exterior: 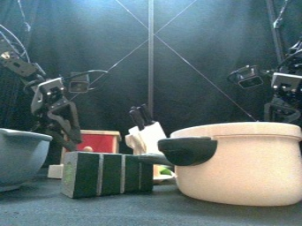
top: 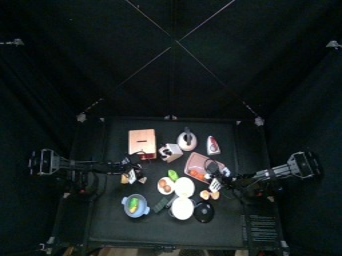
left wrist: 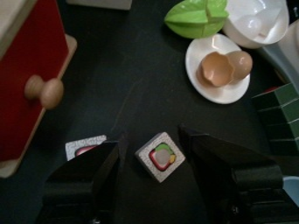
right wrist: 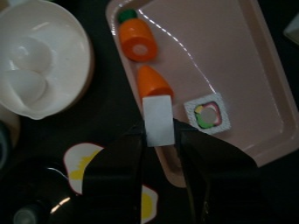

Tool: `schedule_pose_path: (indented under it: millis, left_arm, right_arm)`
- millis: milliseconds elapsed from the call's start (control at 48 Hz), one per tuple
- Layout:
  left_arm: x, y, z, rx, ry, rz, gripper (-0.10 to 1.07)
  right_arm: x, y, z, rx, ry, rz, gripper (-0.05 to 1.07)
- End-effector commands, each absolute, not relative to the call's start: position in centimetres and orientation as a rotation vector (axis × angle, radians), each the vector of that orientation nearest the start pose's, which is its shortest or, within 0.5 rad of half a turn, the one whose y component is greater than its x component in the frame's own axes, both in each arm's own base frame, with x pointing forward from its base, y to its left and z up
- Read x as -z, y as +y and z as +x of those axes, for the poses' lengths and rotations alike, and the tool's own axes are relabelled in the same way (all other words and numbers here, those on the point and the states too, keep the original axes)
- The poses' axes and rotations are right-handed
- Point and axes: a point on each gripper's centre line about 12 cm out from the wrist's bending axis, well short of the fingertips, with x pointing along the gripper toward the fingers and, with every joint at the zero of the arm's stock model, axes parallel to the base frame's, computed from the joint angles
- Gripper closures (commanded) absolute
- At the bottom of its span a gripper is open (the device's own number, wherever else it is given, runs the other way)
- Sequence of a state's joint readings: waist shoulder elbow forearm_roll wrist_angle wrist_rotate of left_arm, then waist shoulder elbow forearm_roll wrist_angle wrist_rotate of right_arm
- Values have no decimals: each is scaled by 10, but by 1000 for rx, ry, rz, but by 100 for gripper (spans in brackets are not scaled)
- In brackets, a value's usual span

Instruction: Hand over white sushi piece

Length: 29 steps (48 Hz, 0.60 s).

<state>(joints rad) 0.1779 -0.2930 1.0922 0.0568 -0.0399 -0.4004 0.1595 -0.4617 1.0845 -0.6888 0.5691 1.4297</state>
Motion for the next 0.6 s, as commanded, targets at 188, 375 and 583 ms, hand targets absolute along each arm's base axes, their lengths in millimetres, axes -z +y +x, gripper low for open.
schedule_pose_path:
  millis: [188, 375, 583]
  left_arm:
    - [-189, 43, 308, -172, 371, -327, 11]
    - [-198, 42, 329, -112, 196, -312, 10]
    - [-194, 40, 363, -71, 158, -297, 10]
  right_arm:
    - [-185, 6, 257, 347, 708, 389, 48]
    - [-200, 0, 278, 261, 621, 325, 48]
    - [-204, -10, 298, 217, 591, 283, 48]
